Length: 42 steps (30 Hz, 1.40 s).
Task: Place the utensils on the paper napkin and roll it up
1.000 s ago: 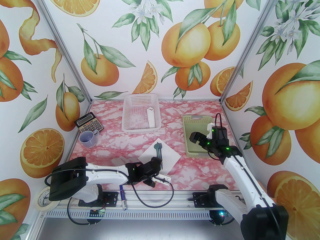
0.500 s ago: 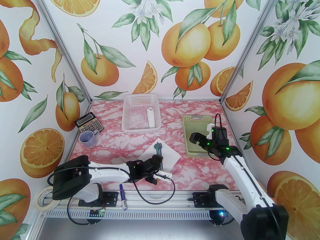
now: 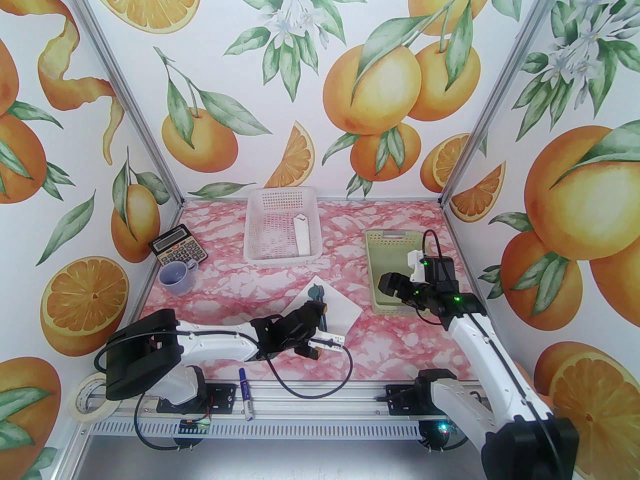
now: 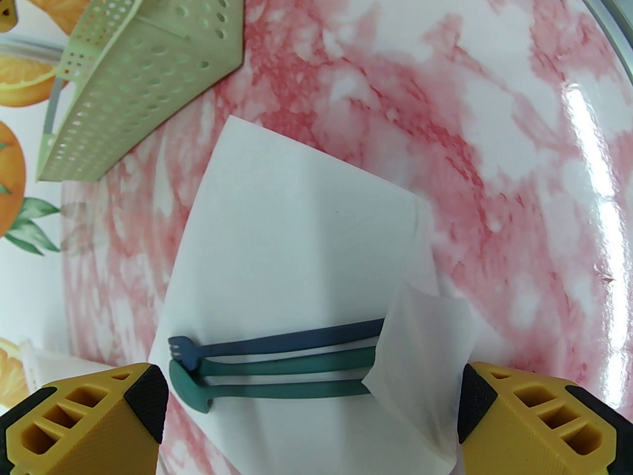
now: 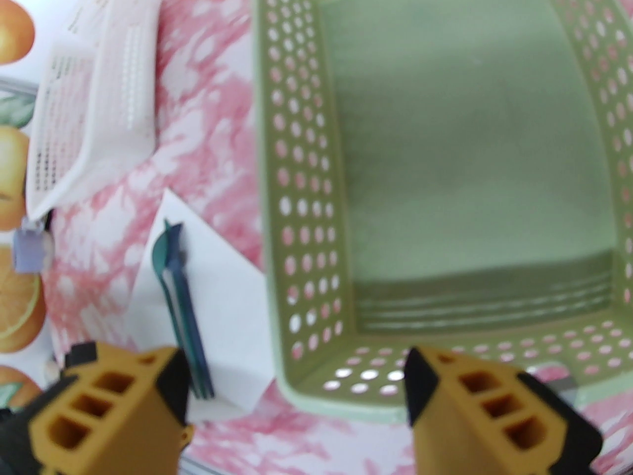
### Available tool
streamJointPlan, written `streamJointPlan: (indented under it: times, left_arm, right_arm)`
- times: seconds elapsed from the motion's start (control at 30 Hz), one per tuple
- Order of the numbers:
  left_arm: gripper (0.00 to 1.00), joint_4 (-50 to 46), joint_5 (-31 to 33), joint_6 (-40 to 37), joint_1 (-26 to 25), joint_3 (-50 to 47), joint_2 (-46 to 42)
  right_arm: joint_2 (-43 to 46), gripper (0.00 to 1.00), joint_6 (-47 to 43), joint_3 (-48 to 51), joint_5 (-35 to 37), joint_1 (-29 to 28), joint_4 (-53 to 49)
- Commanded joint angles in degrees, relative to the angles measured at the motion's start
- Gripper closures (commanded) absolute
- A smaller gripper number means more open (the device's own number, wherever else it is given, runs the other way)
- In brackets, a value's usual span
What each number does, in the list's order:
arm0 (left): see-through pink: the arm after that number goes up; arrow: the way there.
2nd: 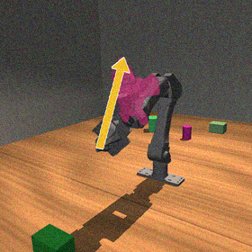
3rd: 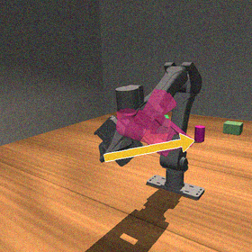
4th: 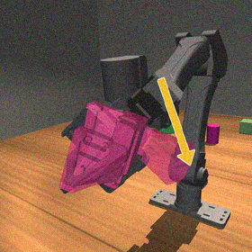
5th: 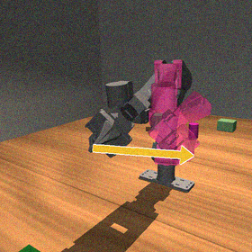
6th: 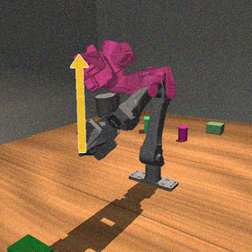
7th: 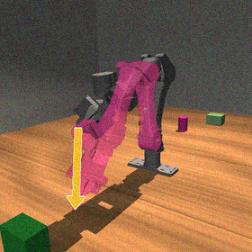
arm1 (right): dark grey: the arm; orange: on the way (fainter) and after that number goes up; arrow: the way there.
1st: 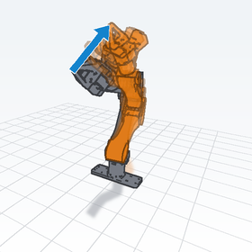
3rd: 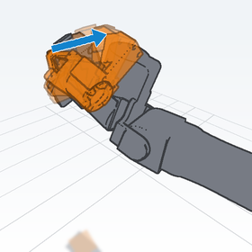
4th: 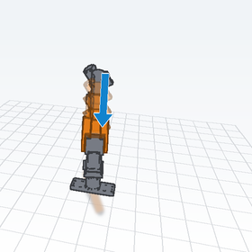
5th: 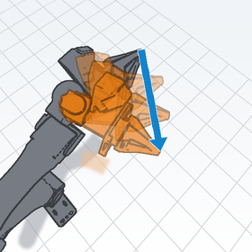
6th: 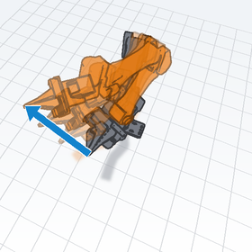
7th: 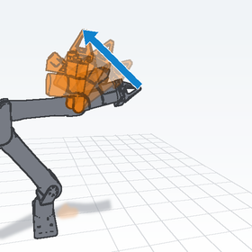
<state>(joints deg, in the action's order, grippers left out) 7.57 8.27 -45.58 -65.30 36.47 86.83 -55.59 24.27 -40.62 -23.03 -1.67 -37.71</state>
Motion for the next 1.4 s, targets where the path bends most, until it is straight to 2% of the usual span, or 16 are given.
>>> streamJointPlan:
  times: [0.0, 0.2, 0.33, 0.5, 0.7, 0.9, 0.97, 1.37]
  left_arm:
    - [0.00, 3.81, -1.92, 3.11, 1.20, -1.31, -1.48]
    - [0.00, 6.34, -2.93, 6.32, 2.93, -2.10, -0.83]
    - [0.00, 7.65, -3.09, 7.32, 3.72, -2.37, -0.19]
    - [0.00, 8.91, -3.09, 9.31, 4.70, -2.66, 0.40]
    - [0.00, 10.94, -4.93, 11.30, 5.48, -3.16, 1.53]
    - [0.00, 12.26, -4.80, 12.27, 5.78, -3.16, 2.62]
    - [0.00, 13.07, -3.83, 12.60, 5.93, -3.32, 3.26]
    - [0.00, 17.05, -1.84, 14.99, 6.76, -5.79, 3.53]
  right_arm:
    - [0.31, 0.34, -1.15, -1.52, -5.12, 0.31, -2.63]
    - [0.83, 0.57, -0.42, -0.05, -8.57, -0.57, -3.60]
    - [1.23, 0.70, 0.65, 0.59, -7.74, -4.46, -4.02]
    - [1.69, 0.83, 3.19, 1.38, -6.07, -9.83, -3.48]
    - [3.15, 0.99, 8.61, 6.21, -8.10, -13.70, 0.91]
    - [3.51, 1.00, 11.53, 8.80, -8.83, -16.28, 3.61]
    - [2.91, 1.00, 14.40, 10.57, -7.68, -21.68, 5.68]
    - [-2.30, 1.00, 22.80, 15.11, -5.20, -31.51, 18.21]
